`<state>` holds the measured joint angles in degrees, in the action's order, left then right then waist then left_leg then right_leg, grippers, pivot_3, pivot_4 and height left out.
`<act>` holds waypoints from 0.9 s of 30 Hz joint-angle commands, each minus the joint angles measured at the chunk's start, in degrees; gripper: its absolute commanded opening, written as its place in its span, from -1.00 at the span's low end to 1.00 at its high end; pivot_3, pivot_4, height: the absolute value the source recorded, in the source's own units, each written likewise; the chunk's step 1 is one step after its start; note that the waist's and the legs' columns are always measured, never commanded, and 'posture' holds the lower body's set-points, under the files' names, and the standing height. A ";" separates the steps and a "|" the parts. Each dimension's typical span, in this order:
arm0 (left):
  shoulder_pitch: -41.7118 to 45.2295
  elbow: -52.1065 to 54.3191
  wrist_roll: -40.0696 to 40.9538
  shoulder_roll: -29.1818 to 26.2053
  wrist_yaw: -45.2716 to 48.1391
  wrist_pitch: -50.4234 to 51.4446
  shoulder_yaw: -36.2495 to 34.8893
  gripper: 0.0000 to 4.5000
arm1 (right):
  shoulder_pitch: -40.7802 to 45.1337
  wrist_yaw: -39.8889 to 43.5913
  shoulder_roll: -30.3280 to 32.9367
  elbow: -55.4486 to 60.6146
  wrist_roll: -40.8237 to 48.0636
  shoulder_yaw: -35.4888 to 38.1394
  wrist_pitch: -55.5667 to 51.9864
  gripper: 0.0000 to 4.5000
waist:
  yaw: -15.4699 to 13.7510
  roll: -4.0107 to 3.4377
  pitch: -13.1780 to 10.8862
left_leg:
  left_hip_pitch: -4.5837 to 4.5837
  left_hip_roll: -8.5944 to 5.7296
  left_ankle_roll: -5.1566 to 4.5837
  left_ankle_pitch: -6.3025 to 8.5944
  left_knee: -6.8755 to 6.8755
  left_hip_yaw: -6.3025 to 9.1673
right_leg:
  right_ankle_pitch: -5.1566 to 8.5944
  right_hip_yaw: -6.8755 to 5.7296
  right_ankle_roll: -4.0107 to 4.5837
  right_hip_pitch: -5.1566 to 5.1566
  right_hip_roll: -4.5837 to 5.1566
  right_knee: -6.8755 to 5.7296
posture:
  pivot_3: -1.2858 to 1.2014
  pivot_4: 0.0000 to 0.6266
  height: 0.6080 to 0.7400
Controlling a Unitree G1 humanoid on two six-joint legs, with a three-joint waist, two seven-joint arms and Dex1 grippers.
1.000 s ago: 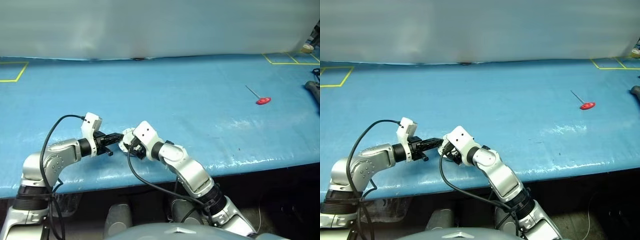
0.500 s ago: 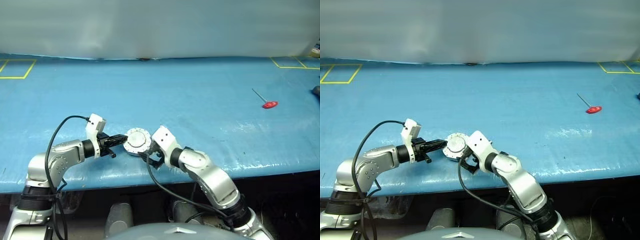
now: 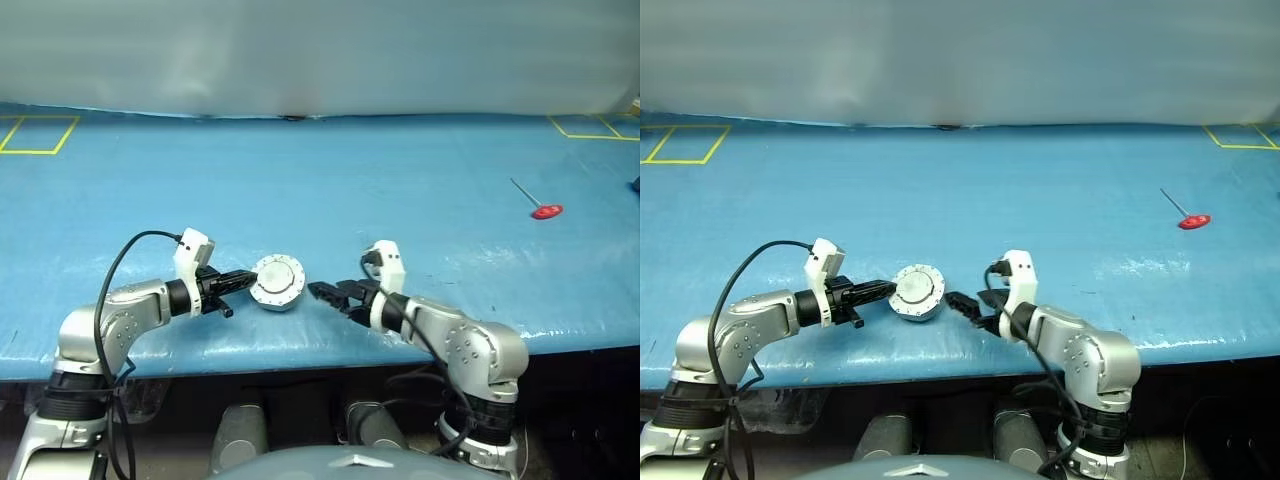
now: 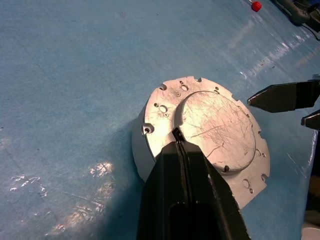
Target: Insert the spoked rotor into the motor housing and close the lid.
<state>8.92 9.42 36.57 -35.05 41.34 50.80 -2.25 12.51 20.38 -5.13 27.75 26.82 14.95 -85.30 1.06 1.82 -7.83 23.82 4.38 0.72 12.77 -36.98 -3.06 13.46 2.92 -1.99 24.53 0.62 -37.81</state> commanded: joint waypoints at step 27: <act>-2.52 0.91 -1.43 0.76 -0.34 0.79 1.01 -1.00 | 5.30 -15.93 -21.28 -24.62 27.36 7.44 0.67 0.99 | 1.18 -0.35 0.16 | -0.02 0.02 -0.01 0.00 0.16 0.18 | 0.12 -0.06 0.01 -0.15 -0.15 -0.03 | 0.03 -0.52 1.00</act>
<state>7.40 10.42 36.12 -34.91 41.27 50.61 -3.48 18.21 5.47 -8.68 4.42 50.94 21.82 -85.94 2.23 1.47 -7.66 23.80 4.40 0.70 12.77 -36.83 -2.88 13.58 2.86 -1.98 24.37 0.47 -37.84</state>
